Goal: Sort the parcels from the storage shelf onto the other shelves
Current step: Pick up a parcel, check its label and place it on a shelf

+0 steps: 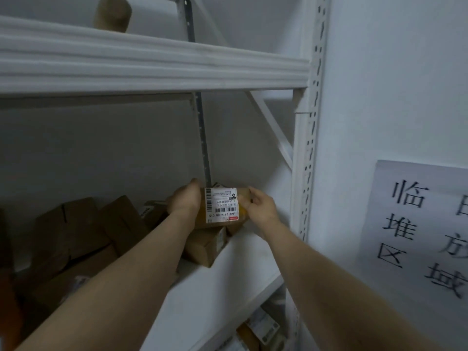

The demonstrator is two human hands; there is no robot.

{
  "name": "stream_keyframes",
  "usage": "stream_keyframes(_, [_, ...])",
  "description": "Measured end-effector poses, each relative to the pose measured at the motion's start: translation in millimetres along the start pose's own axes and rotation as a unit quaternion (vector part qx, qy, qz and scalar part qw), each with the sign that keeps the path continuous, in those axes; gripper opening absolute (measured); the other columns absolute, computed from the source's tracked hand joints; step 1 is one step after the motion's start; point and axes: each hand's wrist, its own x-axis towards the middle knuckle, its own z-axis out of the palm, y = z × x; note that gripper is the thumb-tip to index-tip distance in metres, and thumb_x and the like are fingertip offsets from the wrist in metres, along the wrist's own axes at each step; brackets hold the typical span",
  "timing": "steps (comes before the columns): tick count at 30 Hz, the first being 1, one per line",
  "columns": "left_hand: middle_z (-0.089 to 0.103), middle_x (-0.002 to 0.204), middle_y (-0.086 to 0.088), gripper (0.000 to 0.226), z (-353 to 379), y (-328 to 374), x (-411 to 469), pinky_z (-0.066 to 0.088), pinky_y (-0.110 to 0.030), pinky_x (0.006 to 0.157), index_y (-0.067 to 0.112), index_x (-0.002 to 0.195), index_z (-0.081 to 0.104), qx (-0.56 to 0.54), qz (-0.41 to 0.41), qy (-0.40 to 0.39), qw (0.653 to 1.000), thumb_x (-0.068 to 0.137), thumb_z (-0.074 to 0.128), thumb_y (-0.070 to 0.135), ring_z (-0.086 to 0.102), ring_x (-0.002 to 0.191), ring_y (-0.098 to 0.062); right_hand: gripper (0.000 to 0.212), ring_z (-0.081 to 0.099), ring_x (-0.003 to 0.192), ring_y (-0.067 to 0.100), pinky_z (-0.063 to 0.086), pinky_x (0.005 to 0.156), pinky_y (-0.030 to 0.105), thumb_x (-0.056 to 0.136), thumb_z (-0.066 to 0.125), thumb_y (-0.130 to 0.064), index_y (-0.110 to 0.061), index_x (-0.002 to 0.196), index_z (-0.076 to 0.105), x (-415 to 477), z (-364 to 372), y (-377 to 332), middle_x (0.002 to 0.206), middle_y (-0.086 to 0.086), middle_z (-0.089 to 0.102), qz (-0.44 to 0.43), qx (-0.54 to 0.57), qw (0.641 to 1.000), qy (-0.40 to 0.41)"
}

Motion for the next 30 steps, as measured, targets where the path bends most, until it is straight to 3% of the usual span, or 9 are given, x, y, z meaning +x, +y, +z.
stream_keyframes(2, [0.065, 0.107, -0.013, 0.063, 8.6, -12.4, -1.1, 0.045, -0.045, 0.097, 0.015, 0.096, 0.066, -0.02, -0.008, -0.004, 1.0, 0.059, 0.04, 0.06, 0.06, 0.102, -0.031, 0.055, 0.061, 0.112, 0.026, 0.055, 0.086, 0.036, 0.092, 0.063, -0.014, -0.017, 0.143, 0.043, -17.4, -19.4, -2.9, 0.138, 0.01, 0.054, 0.025, 0.058, 0.998, -0.004])
stream_keyframes(4, [0.063, 0.11, -0.013, 0.076, 10.2, -14.4, -23.1, 0.046, -0.042, 0.093, 0.011, 0.11, 0.064, -0.025, -0.025, -0.024, 0.999, 0.056, 0.043, 0.06, 0.059, 0.1, -0.031, 0.057, 0.066, 0.095, 0.022, 0.054, 0.067, 0.033, 0.092, 0.063, -0.013, -0.025, 0.144, 0.042, -34.7, -35.9, -6.7, 0.127, 0.009, 0.062, 0.066, 0.122, 0.99, -0.018])
stream_keyframes(7, [0.06, 0.09, -0.01, 0.025, 10.8, -6.1, -85.0, 0.044, -0.027, 0.059, 0.009, 0.091, 0.059, -0.059, -0.038, -0.092, 0.993, 0.086, 0.053, 0.032, 0.054, 0.072, -0.021, 0.064, 0.069, 0.09, 0.024, 0.058, 0.072, 0.041, 0.089, 0.062, -0.002, -0.029, 0.144, 0.041, -57.9, -60.2, -7.7, 0.117, 0.01, 0.067, 0.085, 0.151, 0.985, -0.015])
stream_keyframes(9, [0.06, 0.085, -0.008, 0.014, 13.5, -11.2, -107.5, 0.046, -0.023, 0.048, 0.009, 0.098, 0.057, -0.045, -0.021, -0.125, 0.991, 0.089, 0.056, 0.018, 0.055, 0.068, -0.019, 0.069, 0.068, 0.094, 0.027, 0.059, 0.079, 0.043, 0.087, 0.061, 0.006, -0.028, 0.144, 0.041, -74.4, -72.8, -6.2, 0.12, 0.012, 0.064, 0.068, 0.13, 0.989, -0.004])
stream_keyframes(13, [0.061, 0.118, -0.012, 0.05, 10.5, -27.2, -140.6, 0.053, -0.043, 0.089, 0.011, 0.127, 0.048, 0.0, 0.031, -0.147, 0.989, 0.082, 0.069, 0.006, 0.061, 0.101, -0.029, 0.064, 0.068, 0.096, 0.026, 0.06, 0.074, 0.038, 0.087, 0.063, 0.004, -0.027, 0.14, 0.043, -115.2, -91.7, -3.6, 0.122, 0.011, 0.063, 0.041, 0.089, 0.995, -0.004])
stream_keyframes(15, [0.057, 0.127, -0.011, 0.064, 4.6, -34.6, -156.5, 0.049, -0.042, 0.095, 0.011, 0.139, 0.041, 0.02, 0.038, -0.143, 0.989, 0.082, 0.071, 0.005, 0.057, 0.112, -0.03, 0.06, 0.068, 0.094, 0.026, 0.059, 0.063, 0.029, 0.087, 0.065, 0.002, -0.024, 0.137, 0.044, -136.4, -99.9, -4.2, 0.121, 0.013, 0.063, 0.026, 0.056, 0.998, -0.008])
stream_keyframes(24, [0.054, 0.132, -0.011, 0.078, -21.2, -63.6, -219.5, 0.049, -0.04, 0.097, 0.011, 0.142, 0.039, 0.048, 0.073, -0.093, 0.992, 0.075, 0.08, 0.012, 0.055, 0.117, -0.03, 0.041, 0.067, 0.074, 0.019, 0.06, 0.058, 0.03, 0.084, 0.069, -0.002, -0.026, 0.109, 0.047, -204.4, -115.6, -1.4, 0.105, 0.006, 0.062, 0.0, -0.025, 1.0, 0.017])
stream_keyframes(27, [0.058, 0.129, -0.01, 0.069, -26.0, -66.0, -230.8, 0.052, -0.037, 0.089, 0.01, 0.135, 0.047, 0.018, 0.066, -0.106, 0.992, 0.074, 0.08, 0.011, 0.059, 0.111, -0.029, 0.026, 0.069, 0.081, 0.025, 0.061, 0.067, 0.044, 0.09, 0.066, -0.025, -0.024, 0.109, 0.048, -218.7, -119.6, -2.3, 0.108, 0.008, 0.065, 0.087, 0.058, 0.994, 0.021])
stream_keyframes(30, [0.061, 0.124, -0.008, 0.068, -27.9, -65.1, -237.9, 0.054, -0.029, 0.068, 0.014, 0.135, 0.049, -0.001, 0.072, -0.134, 0.988, 0.075, 0.079, 0.008, 0.062, 0.098, -0.024, 0.036, 0.067, 0.09, 0.032, 0.059, 0.066, 0.052, 0.094, 0.053, -0.048, -0.021, 0.118, 0.047, -229.3, -121.5, 0.0, 0.105, 0.011, 0.066, 0.196, 0.126, 0.972, 0.026])
